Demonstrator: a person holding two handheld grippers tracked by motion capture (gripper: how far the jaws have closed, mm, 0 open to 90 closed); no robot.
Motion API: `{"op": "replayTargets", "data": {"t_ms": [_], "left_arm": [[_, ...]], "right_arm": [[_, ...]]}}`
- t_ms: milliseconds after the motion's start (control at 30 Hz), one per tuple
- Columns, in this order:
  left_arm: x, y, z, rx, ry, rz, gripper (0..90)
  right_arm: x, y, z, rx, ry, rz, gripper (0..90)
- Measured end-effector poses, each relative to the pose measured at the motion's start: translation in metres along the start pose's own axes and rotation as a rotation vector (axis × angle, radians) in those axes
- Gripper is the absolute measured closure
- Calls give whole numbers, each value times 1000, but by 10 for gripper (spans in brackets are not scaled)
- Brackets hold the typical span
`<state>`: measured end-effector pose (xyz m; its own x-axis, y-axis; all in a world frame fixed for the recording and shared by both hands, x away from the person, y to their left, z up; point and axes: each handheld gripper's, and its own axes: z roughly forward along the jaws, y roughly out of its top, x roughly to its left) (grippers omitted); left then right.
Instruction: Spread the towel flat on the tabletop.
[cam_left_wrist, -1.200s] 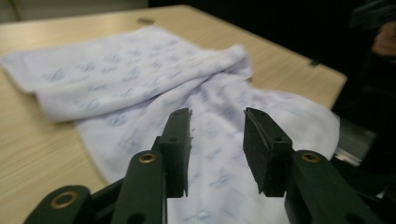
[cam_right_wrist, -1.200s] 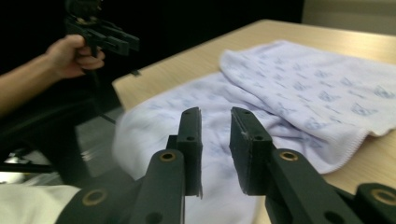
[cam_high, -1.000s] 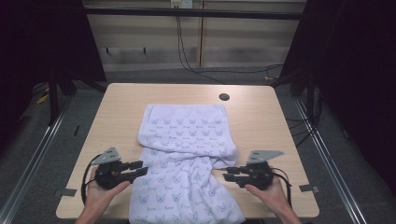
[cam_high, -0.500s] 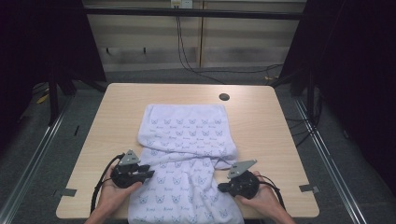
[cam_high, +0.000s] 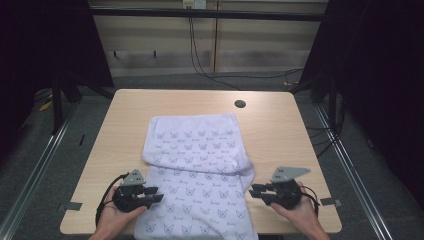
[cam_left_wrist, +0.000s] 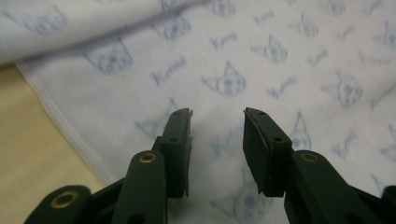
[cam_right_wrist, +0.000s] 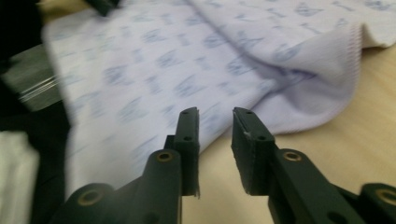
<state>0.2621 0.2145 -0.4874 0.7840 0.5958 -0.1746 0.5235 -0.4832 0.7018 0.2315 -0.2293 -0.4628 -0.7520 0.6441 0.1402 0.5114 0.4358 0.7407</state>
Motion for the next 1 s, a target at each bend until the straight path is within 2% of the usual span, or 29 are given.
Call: {"op": "replayTargets", "data": {"t_ms": [67,100,133,167,200,267,300,333,367,400,433,500,533,567,633,667,700,733,767,800,833,900,967,1000], "left_arm": [[6,10,3,-23,15,-13,624],[13,17,13,-19,15,-35,625],[13,17,13,-19,15,-35,629],[17,18,19,5,22,-33,629],[22,14,24,0,32,-54,657],[25,13,22,5,32,-57,677],[26,13,20,10,61,-39,698],[26,12,18,20,92,-14,698],[29,11,17,15,91,-15,713],[31,11,17,10,87,-27,720],[33,11,18,2,88,-38,720],[34,14,22,-11,91,-56,721],[33,15,23,-9,104,-50,725],[32,16,24,0,114,-32,725],[27,15,24,-5,121,-31,692],[27,15,24,-5,121,-31,691],[24,13,23,3,121,-14,691],[21,13,21,11,114,-14,691],[17,11,19,25,108,-12,690],[12,8,17,31,103,1,689],[7,5,14,34,80,-1,689],[-4,0,9,49,60,3,689],[-13,-6,5,61,38,10,689],[-17,-7,3,67,28,13,689]], "right_arm": [[-13,5,24,51,-55,0,822],[-19,5,34,78,-71,6,826],[-24,5,42,91,-86,20,825],[-26,5,47,110,-79,32,823],[-26,4,49,111,-82,8,821],[-25,3,48,115,-88,0,822],[-24,1,42,141,-129,-40,825],[-24,1,42,141,-129,-40,825],[-31,-3,34,151,-183,-33,827],[-37,-6,30,150,-213,-15,838],[-43,-7,27,144,-223,8,847],[-47,-8,25,151,-240,18,837],[-50,-9,23,154,-263,18,821],[-50,-9,23,154,-263,18,821],[-47,-10,23,152,-281,17,827],[-47,-10,23,152,-281,17,827],[-40,-13,22,143,-175,25,836],[-40,-13,22,143,-175,25,836],[-31,-17,19,147,-124,17,838],[-27,-20,16,156,-119,12,838],[-27,-20,16,156,-119,12,838],[-14,-28,5,188,-84,18,831],[-12,-31,1,187,-65,20,814],[-9,-34,-3,162,-65,30,790]]}}
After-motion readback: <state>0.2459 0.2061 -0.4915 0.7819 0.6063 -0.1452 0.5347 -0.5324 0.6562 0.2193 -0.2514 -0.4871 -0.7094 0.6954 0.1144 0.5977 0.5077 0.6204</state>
